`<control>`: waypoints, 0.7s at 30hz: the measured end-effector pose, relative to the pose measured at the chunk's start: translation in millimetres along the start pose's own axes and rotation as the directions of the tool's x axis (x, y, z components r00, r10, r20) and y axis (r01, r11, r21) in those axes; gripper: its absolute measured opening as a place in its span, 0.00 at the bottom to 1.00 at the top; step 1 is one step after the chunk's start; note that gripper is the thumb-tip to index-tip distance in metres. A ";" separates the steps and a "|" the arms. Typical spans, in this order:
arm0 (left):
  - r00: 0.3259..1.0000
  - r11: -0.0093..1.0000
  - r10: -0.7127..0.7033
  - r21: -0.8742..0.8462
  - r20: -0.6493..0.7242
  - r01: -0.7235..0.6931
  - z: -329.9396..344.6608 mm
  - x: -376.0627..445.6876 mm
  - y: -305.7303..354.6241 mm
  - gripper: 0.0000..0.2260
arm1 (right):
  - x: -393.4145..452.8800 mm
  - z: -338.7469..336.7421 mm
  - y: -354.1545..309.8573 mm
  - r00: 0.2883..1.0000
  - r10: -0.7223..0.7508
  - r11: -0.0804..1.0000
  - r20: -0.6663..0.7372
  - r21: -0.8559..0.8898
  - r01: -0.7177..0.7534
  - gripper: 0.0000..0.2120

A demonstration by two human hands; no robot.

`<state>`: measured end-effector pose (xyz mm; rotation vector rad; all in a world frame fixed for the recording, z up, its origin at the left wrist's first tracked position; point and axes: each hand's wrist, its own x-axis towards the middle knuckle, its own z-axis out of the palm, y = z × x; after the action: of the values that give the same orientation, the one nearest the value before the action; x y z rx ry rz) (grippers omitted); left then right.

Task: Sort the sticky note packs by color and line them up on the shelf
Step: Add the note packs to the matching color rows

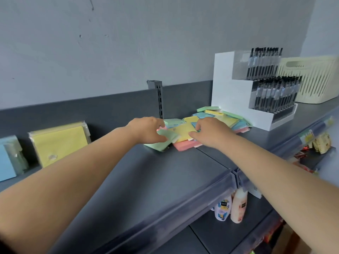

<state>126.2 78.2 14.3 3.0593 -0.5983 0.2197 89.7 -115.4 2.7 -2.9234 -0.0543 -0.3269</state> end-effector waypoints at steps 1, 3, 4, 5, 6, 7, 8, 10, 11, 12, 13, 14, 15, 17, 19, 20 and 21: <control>0.998 0.999 0.019 -0.048 0.055 -0.017 0.4 4.5 -2.9 0.21 | 6.4 1.9 0.4 1.000 0.018 1.000 -0.001 0.000 -0.018 0.15; 0.987 0.986 0.073 -0.160 0.142 -0.050 1.9 13.5 -8.7 0.24 | 17.9 5.5 0.9 0.999 0.040 0.999 -0.002 -0.001 -0.040 0.20; 0.980 0.976 0.098 -0.211 0.173 -0.060 3.3 17.5 -11.6 0.25 | 22.2 6.8 0.5 0.999 0.040 0.999 0.000 -0.006 -0.040 0.21; 0.973 0.966 0.117 -0.252 0.198 -0.065 4.8 20.7 -14.1 0.26 | 25.5 8.0 -0.9 0.999 0.039 0.999 0.007 -0.017 -0.039 0.22; 0.966 0.957 0.130 -0.284 0.222 -0.063 6.5 23.3 -17.0 0.27 | 27.9 9.4 -2.8 0.999 0.041 0.999 0.019 -0.033 -0.040 0.22; 0.961 0.948 0.140 -0.312 0.239 -0.061 8.0 25.3 -19.4 0.27 | 29.3 10.9 -5.6 0.998 0.049 0.998 0.038 -0.047 -0.047 0.21; 0.958 0.942 0.146 -0.332 0.247 -0.058 9.7 27.0 -22.1 0.28 | 31.2 12.6 -8.2 0.997 0.058 0.997 0.057 -0.053 -0.055 0.21; 0.961 0.937 0.150 -0.342 0.232 -0.064 11.6 29.3 -26.7 0.28 | 35.0 15.5 -12.3 0.993 0.074 0.997 0.093 -0.045 -0.071 0.20; 0.967 0.942 0.142 -0.328 0.213 -0.066 11.7 29.6 -28.3 0.27 | 36.6 15.7 -13.7 0.990 0.087 0.996 0.108 -0.031 -0.084 0.20; 0.973 0.950 0.125 -0.305 0.192 -0.062 11.4 29.5 -29.9 0.25 | 38.6 15.9 -14.1 0.987 0.100 0.995 0.124 -0.010 -0.099 0.20; 0.979 0.960 0.107 -0.274 0.172 -0.057 11.0 28.9 -31.5 0.23 | 40.6 15.6 -14.6 0.984 0.109 0.993 0.140 0.023 -0.113 0.20; 0.984 0.969 0.088 -0.240 0.155 -0.049 10.2 28.2 -33.1 0.22 | 43.1 15.7 -14.5 0.982 0.111 0.990 0.153 0.071 -0.123 0.19; 0.988 0.978 0.069 -0.205 0.139 -0.040 9.3 26.7 -35.2 0.21 | 46.1 16.2 -14.7 0.982 0.106 0.984 0.158 0.128 -0.126 0.18; 0.993 0.987 0.035 -0.157 0.113 -0.017 6.8 22.3 -41.0 0.19 | 49.4 17.2 -16.1 0.986 0.086 0.961 0.142 0.248 -0.120 0.18; 0.994 0.982 0.020 -0.190 0.107 0.001 3.0 15.7 -47.3 0.16 | 48.4 17.8 -19.3 0.993 0.070 0.933 0.100 0.345 -0.100 0.21; 0.994 0.977 0.023 -0.212 0.107 0.000 0.8 11.3 -49.5 0.15 | 46.4 17.3 -21.6 0.995 0.059 0.923 0.079 0.375 -0.084 0.21; 0.994 0.975 0.026 -0.220 0.106 -0.002 -1.4 6.0 -51.1 0.14 | 44.1 16.7 -24.1 0.997 0.042 0.914 0.058 0.400 -0.062 0.20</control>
<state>150.7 123.4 17.0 2.8668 -0.6043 -0.0130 134.9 -87.8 1.2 -2.5172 -0.0450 -0.2064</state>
